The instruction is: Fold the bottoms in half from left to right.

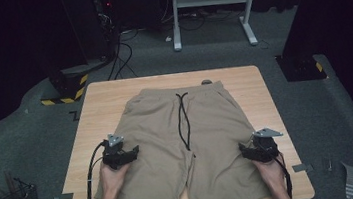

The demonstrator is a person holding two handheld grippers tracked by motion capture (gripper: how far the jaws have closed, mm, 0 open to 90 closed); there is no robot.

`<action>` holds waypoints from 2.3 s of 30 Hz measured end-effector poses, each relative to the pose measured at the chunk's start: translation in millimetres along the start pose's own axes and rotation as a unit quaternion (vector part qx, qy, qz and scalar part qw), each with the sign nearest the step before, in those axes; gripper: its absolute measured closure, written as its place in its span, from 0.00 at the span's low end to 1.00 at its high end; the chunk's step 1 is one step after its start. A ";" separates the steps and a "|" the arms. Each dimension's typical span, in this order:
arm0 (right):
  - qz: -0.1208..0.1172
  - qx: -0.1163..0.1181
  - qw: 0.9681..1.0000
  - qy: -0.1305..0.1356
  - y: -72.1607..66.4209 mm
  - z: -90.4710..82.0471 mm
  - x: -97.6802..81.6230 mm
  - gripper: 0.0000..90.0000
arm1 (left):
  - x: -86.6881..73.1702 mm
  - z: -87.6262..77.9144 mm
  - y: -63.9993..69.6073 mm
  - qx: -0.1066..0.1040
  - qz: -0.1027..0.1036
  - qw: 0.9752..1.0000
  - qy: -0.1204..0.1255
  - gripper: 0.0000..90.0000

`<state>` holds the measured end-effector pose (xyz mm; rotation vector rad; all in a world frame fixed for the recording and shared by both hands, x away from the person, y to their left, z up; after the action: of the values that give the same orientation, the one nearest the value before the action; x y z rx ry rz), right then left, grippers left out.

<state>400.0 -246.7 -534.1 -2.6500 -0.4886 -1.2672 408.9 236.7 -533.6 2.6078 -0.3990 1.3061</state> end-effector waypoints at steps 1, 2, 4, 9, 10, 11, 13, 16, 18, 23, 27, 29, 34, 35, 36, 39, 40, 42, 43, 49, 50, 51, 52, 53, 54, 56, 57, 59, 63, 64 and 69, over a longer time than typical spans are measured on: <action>-0.004 0.002 1.000 0.001 -1.3 -0.4 0.7 0.33 | 1.5 0.4 0.7 -0.001 0.002 1.000 -0.005 0.33; -0.008 0.002 1.000 0.000 -3.1 -0.4 2.2 0.32 | 3.6 0.5 1.2 -0.002 0.010 1.000 -0.008 0.32; -0.023 0.007 1.000 0.008 -8.8 -1.2 11.5 0.34 | 8.1 0.6 3.7 -0.006 0.014 1.000 -0.002 0.32; -0.034 0.016 0.999 0.025 -17.0 1.2 24.7 0.37 | 12.9 3.9 6.0 -0.017 0.005 1.000 0.002 0.33; -0.037 0.018 0.999 0.028 -19.4 2.8 27.4 0.39 | 13.9 4.5 7.3 -0.018 0.008 1.000 0.000 0.33; -0.039 0.019 0.999 0.029 -21.7 4.3 29.8 0.40 | 15.6 5.1 8.8 -0.017 0.012 1.000 0.001 0.33; -0.040 0.028 0.998 0.031 -26.6 8.8 35.2 0.43 | 19.9 6.2 12.0 -0.020 0.019 1.000 0.002 0.33; -0.040 0.044 0.998 0.035 -33.2 17.1 43.4 0.55 | 25.0 10.3 15.1 -0.022 0.024 0.999 -0.004 0.33; -0.043 0.048 0.997 0.035 -35.4 19.4 45.4 0.57 | 27.5 12.7 17.1 -0.021 0.029 0.999 -0.006 0.33; -0.056 0.057 0.996 0.025 -43.1 32.7 51.4 0.66 | 27.4 19.8 19.7 -0.023 0.029 0.999 -0.013 0.35; -0.053 0.067 0.996 0.009 -45.6 42.8 49.4 0.68 | 23.3 26.0 20.6 -0.021 0.034 0.999 -0.029 0.35; -0.053 0.068 0.996 0.005 -45.9 44.3 48.7 0.68 | 22.0 27.3 22.0 -0.020 0.039 0.999 -0.032 0.35; -0.054 0.066 0.996 -0.003 -47.7 47.8 45.0 0.68 | 19.6 29.5 25.3 -0.017 0.048 0.998 -0.037 0.35; -0.056 0.066 0.996 -0.006 -48.0 48.3 44.3 0.68 | 19.4 29.3 26.0 -0.018 0.048 0.998 -0.037 0.36; -0.057 0.066 0.996 -0.008 -48.4 48.9 43.5 0.68 | 19.1 29.0 26.1 -0.019 0.047 0.998 -0.036 0.36; -0.062 0.063 0.996 -0.006 -49.0 48.7 41.7 0.67 | 15.8 26.9 27.0 -0.019 0.047 0.998 -0.027 0.36; -0.062 0.063 0.996 -0.006 -49.0 48.7 41.7 0.67 | 15.8 26.9 27.0 -0.019 0.047 0.998 -0.027 0.36; -0.066 0.062 0.996 -0.006 -49.7 48.2 41.0 0.67 | 14.2 25.2 27.8 -0.019 0.049 0.998 -0.026 0.36; -0.066 0.060 0.996 -0.006 -50.4 47.7 40.5 0.67 | 13.3 24.2 28.4 -0.019 0.049 0.998 -0.026 0.36; -0.069 0.060 0.996 -0.002 -51.7 45.0 37.6 0.67 | 8.1 19.0 35.3 -0.021 0.051 0.998 -0.022 0.36; -0.070 0.060 0.996 -0.002 -51.8 44.5 37.1 0.67 | 7.2 18.1 35.7 -0.021 0.052 0.998 -0.021 0.36; -0.071 0.060 0.996 -0.001 -51.8 43.8 36.5 0.67 | 6.2 17.2 36.5 -0.021 0.050 0.998 -0.019 0.36; -0.070 0.061 0.996 0.000 -52.2 42.3 35.0 0.67 | 5.3 16.1 37.0 -0.021 0.052 0.998 -0.019 0.36; -0.070 0.061 0.996 0.000 -52.2 42.3 35.0 0.67 | 4.3 15.3 37.8 -0.022 0.051 0.998 -0.017 0.36; -0.070 0.061 0.996 0.000 -52.5 41.6 34.3 0.67 | 2.8 13.9 38.5 -0.022 0.051 0.998 -0.015 0.36; -0.071 0.062 0.996 0.001 -53.1 40.0 32.8 0.67 | 0.5 11.6 39.7 -0.022 0.050 0.998 -0.013 0.36; -0.071 0.062 0.996 0.000 -53.6 38.9 31.9 0.67 | -0.7 10.3 40.1 -0.023 0.051 0.998 -0.012 0.36; -0.072 0.064 0.995 0.001 -55.3 35.2 28.9 0.67 | -3.7 7.3 42.0 -0.023 0.048 0.999 -0.009 0.36; -0.076 0.067 0.995 0.001 -56.9 30.4 25.0 0.67 | -10.0 0.2 46.0 -0.023 0.049 0.999 -0.004 0.36; -0.075 0.069 0.995 0.001 -57.7 28.5 23.5 0.67 | -11.7 -1.7 47.5 -0.023 0.048 0.999 -0.004 0.36; -0.078 0.074 0.994 0.001 -61.9 17.1 14.3 0.67 | -18.8 -10.7 53.6 -0.024 0.048 0.999 -0.003 0.35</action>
<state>398.6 -180.9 -533.3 -2.5302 -0.7705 -1.2217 372.6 192.1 -539.5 2.5820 -0.5548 1.3015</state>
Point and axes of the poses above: each handheld gripper's, and its own axes: z roughly forward along the jaws, x roughly out of its top, y roughly to its right, the point moved 2 cm from there along z, roughly forward along the jaws, and after that the axes turned 5 degrees about y, right-handed, at the moved point
